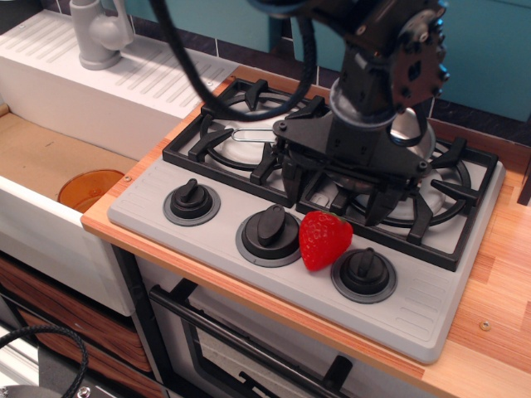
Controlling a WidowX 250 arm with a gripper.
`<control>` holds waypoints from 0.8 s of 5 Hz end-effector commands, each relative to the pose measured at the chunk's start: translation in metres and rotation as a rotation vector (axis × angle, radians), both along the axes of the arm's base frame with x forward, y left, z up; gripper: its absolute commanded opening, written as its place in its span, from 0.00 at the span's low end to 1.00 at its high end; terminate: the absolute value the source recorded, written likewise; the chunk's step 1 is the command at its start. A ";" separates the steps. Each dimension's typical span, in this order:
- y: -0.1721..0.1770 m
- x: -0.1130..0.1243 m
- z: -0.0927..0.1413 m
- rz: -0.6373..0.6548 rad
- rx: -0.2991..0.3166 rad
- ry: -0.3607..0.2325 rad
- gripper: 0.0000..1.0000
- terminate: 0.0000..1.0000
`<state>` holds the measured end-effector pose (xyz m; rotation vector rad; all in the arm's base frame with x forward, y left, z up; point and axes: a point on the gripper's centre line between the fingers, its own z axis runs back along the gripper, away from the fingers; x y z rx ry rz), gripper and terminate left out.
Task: Put pot or pan on stove and put strawberry in pot or pan
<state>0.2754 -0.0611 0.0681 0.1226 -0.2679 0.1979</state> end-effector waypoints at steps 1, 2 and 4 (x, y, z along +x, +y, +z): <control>0.004 0.011 -0.008 0.010 -0.010 -0.062 1.00 0.00; 0.006 0.010 -0.013 0.009 -0.008 -0.072 1.00 0.00; 0.008 0.004 -0.021 0.010 -0.039 -0.076 1.00 0.00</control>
